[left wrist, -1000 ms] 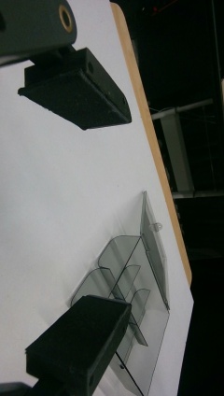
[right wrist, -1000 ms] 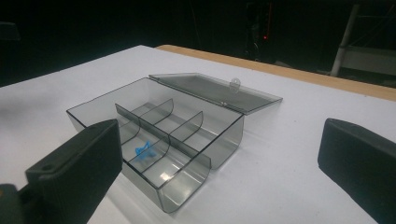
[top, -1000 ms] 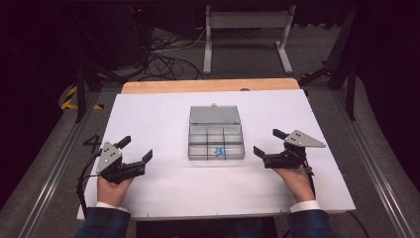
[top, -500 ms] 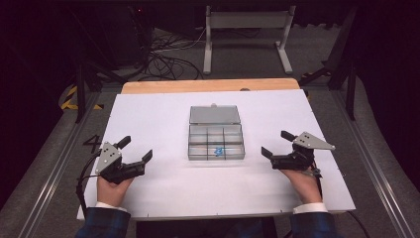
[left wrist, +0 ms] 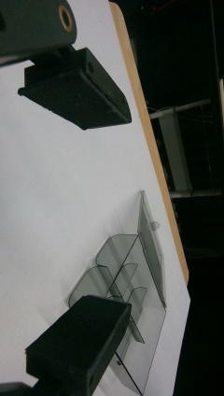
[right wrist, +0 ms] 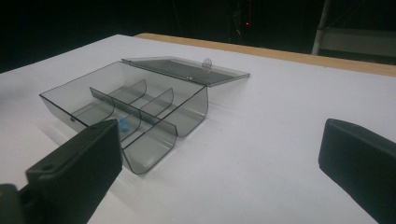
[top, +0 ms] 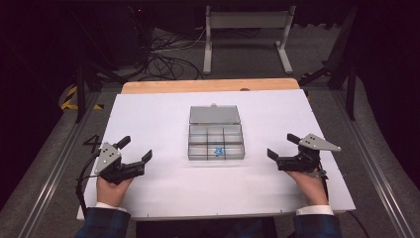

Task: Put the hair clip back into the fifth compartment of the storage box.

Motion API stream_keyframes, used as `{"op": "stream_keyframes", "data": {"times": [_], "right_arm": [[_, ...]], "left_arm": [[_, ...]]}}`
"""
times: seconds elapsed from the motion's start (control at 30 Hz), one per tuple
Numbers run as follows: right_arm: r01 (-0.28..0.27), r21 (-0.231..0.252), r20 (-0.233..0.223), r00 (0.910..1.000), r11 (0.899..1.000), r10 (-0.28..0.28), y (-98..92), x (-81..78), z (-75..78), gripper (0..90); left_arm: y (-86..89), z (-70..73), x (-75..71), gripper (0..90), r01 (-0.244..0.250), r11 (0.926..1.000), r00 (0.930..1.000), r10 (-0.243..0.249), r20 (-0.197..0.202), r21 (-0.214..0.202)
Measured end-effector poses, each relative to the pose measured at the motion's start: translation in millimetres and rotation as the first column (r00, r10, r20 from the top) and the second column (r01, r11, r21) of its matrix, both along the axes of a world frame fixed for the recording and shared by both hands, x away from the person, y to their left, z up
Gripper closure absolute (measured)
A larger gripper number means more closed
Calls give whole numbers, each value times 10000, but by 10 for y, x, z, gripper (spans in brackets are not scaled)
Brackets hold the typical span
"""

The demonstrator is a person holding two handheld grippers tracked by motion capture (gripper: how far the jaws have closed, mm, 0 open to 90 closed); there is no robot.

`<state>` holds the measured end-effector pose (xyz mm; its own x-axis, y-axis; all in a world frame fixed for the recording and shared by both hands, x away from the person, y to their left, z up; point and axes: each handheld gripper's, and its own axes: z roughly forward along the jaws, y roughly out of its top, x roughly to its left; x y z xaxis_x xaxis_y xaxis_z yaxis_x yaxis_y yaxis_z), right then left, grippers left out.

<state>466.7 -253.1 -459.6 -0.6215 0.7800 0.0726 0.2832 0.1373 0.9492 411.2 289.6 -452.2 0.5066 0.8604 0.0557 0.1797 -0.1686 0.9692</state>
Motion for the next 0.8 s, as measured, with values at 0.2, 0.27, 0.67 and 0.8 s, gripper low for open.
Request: {"op": "stream_keyframes", "data": {"times": [0.2, 0.27, 0.67, 0.8], "right_arm": [[237, 9, -230, 9995, 9997, -236, -69, -25, -29, 4], [302, -119, -394, 9988, 9995, -306, -83, -24, -51, 4], [485, -298, -529, 9973, 9984, -500, -197, -42, -96, 4], [571, -249, -578, 9966, 9981, -584, -237, -52, -97, 4]], "left_arm": [[16, -1, 8, 98, -6, 10000, 9999, 6, -118, 9], [20, -1, 8, 98, 5, 10000, 9999, -6, -125, -31], [23, -4, 3, 91, 99, 9996, 9999, -103, -109, -282], [21, -5, 3, 90, 128, 9996, 9999, -130, -98, -245]]}}
